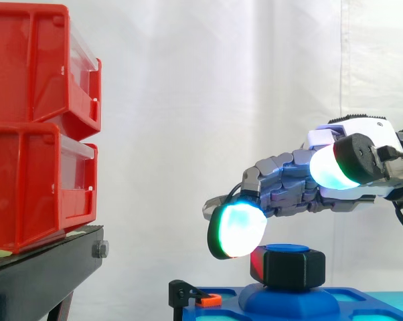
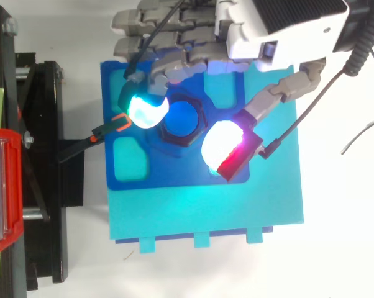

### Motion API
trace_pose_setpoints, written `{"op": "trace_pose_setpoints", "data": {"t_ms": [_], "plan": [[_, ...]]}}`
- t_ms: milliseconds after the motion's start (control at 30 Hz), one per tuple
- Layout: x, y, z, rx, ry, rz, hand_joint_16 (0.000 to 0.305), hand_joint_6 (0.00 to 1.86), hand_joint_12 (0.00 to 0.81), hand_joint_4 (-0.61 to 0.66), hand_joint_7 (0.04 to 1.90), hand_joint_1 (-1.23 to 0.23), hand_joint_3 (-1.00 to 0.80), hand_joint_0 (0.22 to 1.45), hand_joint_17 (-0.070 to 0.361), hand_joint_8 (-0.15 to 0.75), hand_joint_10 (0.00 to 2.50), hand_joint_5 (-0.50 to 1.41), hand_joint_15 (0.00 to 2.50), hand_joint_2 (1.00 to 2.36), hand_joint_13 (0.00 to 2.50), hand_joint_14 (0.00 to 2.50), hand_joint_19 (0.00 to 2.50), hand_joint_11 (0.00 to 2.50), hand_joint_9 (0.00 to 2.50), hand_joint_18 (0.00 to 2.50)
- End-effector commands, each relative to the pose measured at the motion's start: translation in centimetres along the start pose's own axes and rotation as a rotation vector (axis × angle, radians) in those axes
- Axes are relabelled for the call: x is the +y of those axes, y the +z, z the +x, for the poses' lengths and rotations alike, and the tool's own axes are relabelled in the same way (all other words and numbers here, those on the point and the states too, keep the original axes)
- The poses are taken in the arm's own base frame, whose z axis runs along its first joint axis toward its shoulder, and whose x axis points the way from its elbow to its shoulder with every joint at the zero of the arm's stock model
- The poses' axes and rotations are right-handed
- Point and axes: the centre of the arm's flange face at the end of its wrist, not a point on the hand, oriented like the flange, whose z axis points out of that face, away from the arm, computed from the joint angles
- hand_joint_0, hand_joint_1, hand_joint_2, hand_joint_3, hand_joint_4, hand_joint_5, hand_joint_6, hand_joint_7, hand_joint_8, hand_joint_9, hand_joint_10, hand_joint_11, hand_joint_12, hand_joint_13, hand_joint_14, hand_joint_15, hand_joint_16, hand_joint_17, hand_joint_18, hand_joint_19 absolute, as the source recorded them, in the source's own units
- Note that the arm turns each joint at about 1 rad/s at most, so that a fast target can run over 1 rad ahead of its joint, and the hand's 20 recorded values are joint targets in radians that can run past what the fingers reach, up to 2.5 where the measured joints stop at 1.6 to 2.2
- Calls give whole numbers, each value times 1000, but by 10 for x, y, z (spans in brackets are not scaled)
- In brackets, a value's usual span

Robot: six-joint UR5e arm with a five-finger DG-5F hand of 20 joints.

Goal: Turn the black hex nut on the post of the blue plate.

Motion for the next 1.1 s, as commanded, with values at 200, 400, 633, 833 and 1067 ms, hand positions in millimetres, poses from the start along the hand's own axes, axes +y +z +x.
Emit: {"op": "trace_pose_setpoints", "data": {"t_ms": [200, 400, 633, 833, 1067], "plan": [[-10, -9, -6, 6, 0, -7, 47, 503, 347, 265, 922, -287, -500, 513, 106, 249, 0, -212, 0, 1000, 0, 0, 137, 0, 225, 0], [-19, -20, -8, 38, 15, -5, 47, 503, 346, 264, 922, -286, -500, 514, 106, 248, 0, -212, 0, 1000, 0, 0, 135, 0, 225, 0], [-21, -23, -12, 48, 30, -33, 47, 503, 346, 263, 917, -283, -500, 513, 106, 249, 0, -212, 0, 1000, 6, 0, 141, 0, 227, 0], [-20, -21, -25, 36, 24, -50, 47, 503, 347, 265, 914, -282, -500, 513, 106, 250, 0, -212, 0, 1000, 7, 0, 141, 0, 226, 0], [-12, -15, -49, 36, 15, -66, 47, 503, 346, 268, 918, -282, -500, 513, 106, 251, 0, -211, 0, 1000, 9, 0, 142, 0, 226, 0]]}}
